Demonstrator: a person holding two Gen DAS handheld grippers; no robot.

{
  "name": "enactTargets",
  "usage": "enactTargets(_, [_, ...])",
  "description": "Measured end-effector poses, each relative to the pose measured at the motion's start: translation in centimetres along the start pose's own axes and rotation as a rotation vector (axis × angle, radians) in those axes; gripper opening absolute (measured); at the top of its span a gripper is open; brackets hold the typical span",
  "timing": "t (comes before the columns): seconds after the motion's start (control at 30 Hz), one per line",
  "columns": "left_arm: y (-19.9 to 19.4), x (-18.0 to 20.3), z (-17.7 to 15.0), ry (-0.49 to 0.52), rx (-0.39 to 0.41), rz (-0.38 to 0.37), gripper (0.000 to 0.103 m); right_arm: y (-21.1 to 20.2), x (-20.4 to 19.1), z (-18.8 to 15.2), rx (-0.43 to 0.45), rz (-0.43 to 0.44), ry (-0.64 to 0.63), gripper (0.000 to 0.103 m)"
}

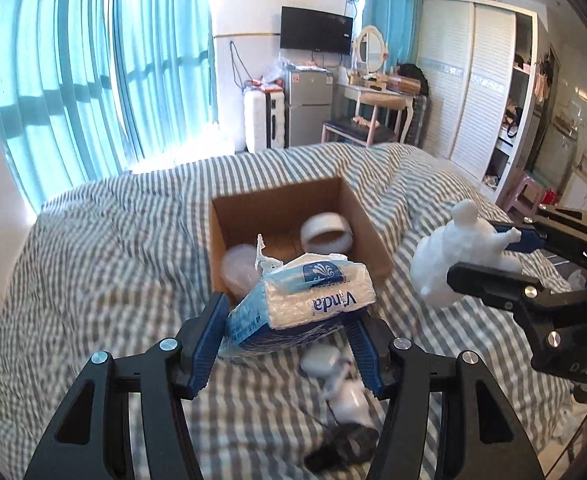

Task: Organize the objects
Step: 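Carry tissue pack and figurine into the box and release both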

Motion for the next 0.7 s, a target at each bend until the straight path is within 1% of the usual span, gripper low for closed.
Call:
enactTargets(0.13, [2.1,-1.5,2.5,-0.007,0.004,0.02,0.06,2.3,0.9,2.4,-0.005,0.023,0.03,0.04])
enactTargets(0.27, [5.6,-2.7,4.3,-0.006,-0.007,0.028,0.06,6.3,2.1,3.6,-0.053,0.03,0.048,0.04])
enactTargets(0.33, [7.4,-3.0,4.8,0.005,-0.012,0.03,0.06,8.3,2.8,3.3,-0.082,0.028,0.05,0.04])
enactTargets(0.5, [12.8,-3.7,4.9,0.017,-0.065,0.019,0.06,13.6,4.9,2.3,-0.154,0.035,0.067,0.04])
enactTargets(0.7, [18.4,-4.0,4.5,0.024,-0.12,-0.001,0.06,18.2,6.5,0.9,-0.221,0.045,0.06,0.04])
Point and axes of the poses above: each gripper's, at about its wrist camera, not at the fingertips, and y roughly the way its jaws point, x to its right, z to its top, the point moved 6 cm from there along y, roughly the way its jaws point, and after that the axes turned 4 degrees about y, right-handed, at the moved point
